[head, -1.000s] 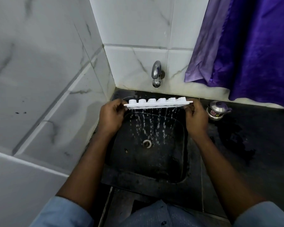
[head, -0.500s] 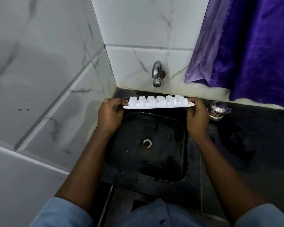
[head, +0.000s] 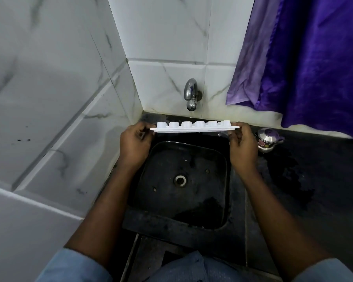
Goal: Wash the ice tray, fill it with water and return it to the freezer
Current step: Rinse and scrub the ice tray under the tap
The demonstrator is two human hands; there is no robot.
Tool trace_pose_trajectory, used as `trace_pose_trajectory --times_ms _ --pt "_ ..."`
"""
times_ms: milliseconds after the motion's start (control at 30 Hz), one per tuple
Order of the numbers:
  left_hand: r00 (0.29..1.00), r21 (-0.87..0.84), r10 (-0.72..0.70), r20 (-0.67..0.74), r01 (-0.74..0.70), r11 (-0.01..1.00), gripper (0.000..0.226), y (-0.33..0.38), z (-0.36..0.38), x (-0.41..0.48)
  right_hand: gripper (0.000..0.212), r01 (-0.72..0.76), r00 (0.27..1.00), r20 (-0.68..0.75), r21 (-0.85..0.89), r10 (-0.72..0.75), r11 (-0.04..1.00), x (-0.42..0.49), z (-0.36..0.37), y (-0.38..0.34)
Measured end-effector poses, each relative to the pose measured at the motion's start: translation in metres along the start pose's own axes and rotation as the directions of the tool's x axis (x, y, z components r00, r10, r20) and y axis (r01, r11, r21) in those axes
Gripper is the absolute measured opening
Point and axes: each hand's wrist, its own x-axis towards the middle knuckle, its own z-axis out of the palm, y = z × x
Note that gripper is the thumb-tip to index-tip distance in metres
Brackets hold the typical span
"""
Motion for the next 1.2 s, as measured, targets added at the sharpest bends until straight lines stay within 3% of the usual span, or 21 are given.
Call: trace_pose_trajectory --times_ms 133,333,533,667,800,900,1000,1133,1200 --pt "0.993 -0.189 -0.118 -0.003 0.116 0.975 0.016 0.004 0.01 -0.005 0.021 -0.045 0.999 0.03 0.035 0.044 0.998 0.005 -0.001 0.005" --pt "0.962 -0.422 -0.265 0.072 0.27 0.866 0.032 -0.001 0.033 -0.009 0.014 -0.081 0.991 0.108 0.079 0.072 0.994 0.011 -0.006 0.007" --pt "0.838 -0.497 -0.504 0.21 0.536 0.683 0.031 -0.019 0.052 -0.006 0.01 -0.234 0.933 0.268 -0.054 0.239 0.971 0.013 0.002 0.024" --pt "0.752 -0.557 -0.538 0.381 0.651 0.515 0.037 -0.044 0.056 0.009 0.01 -0.355 0.869 0.336 -0.089 0.364 0.931 0.017 0.016 0.025" --pt "0.676 -0.589 -0.59 0.441 0.714 0.378 0.038 -0.056 0.059 0.024 0.014 -0.431 0.816 0.36 -0.142 0.452 0.891 0.033 0.04 0.025" --pt "0.652 -0.587 -0.61 0.449 0.73 0.349 0.039 -0.072 0.06 0.036 0.034 -0.476 0.819 0.299 -0.125 0.491 0.871 0.058 0.064 0.019" --pt "0.64 -0.584 -0.6 0.479 0.743 0.326 0.042 -0.084 0.06 0.043 0.034 -0.478 0.82 0.271 -0.156 0.503 0.864 0.097 0.097 0.015" --pt "0.656 -0.605 -0.563 0.502 0.732 0.313 0.046 -0.099 0.06 0.049 0.032 -0.521 0.765 0.316 -0.207 0.561 0.828 0.148 0.138 0.016" --pt "0.66 -0.613 -0.555 0.506 0.728 0.307 0.045 -0.103 0.06 0.051 0.031 -0.592 0.695 0.396 -0.159 0.6 0.79 0.162 0.154 0.013"
